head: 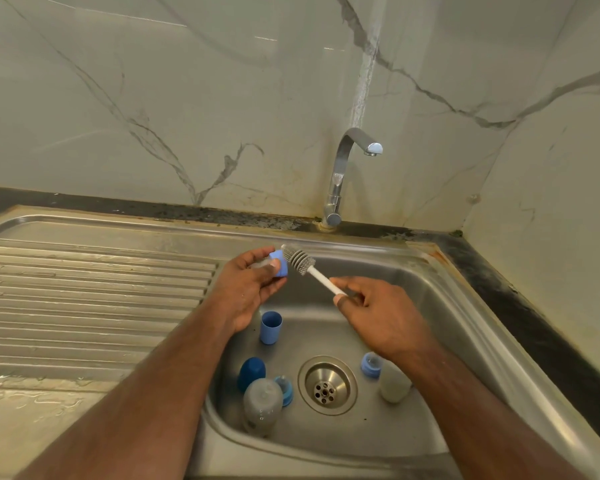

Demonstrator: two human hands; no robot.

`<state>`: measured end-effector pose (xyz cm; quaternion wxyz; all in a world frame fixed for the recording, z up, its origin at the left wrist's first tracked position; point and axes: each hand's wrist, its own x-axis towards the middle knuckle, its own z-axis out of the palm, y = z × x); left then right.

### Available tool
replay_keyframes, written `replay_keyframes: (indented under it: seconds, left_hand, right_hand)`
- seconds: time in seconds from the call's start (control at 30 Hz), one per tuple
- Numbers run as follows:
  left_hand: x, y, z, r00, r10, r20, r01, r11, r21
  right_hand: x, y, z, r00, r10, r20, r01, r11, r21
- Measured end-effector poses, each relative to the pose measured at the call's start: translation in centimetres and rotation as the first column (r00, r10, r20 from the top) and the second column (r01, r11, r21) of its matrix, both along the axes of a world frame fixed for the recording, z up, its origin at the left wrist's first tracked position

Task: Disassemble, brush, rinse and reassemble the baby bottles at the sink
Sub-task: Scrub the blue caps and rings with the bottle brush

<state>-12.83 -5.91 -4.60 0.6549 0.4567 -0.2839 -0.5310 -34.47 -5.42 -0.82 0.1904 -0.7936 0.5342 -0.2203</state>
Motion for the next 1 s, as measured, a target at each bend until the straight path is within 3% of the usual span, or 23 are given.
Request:
replay_keyframes:
  seconds: [0.2, 0.33, 0.5, 1.0]
  left_hand:
    - [-0.42, 0.13, 0.08, 0.989, -0.069, 0.134, 0.07, 0.997, -0.007]
    - [-0.64, 0.15, 0.17, 0.99, -0.062, 0.129, 0.062, 0.998, 0.002]
    - [-0.7, 0.11, 0.05, 0.978, -0.08, 0.192, 0.08, 0.997, 0.008]
    - [-0.19, 0.0, -0.16, 0.991, -0.047, 0.127, 0.04, 0.997, 0.062]
  right_hand:
    - [0.54, 0.18, 0.2, 0.993, -0.027, -0.116, 0.018, 0.997, -0.074]
    - [0.32, 0.37, 0.16, 0.999, 0.006, -0.047, -0.009, 0.998, -0.055]
    - [0.65, -0.03, 0.05, 0.995, -0.043, -0.092, 0.037, 0.997, -0.069]
    - [0.27, 0.27, -0.12, 0.998, -0.032, -0.052, 0.03, 0.999, -0.03]
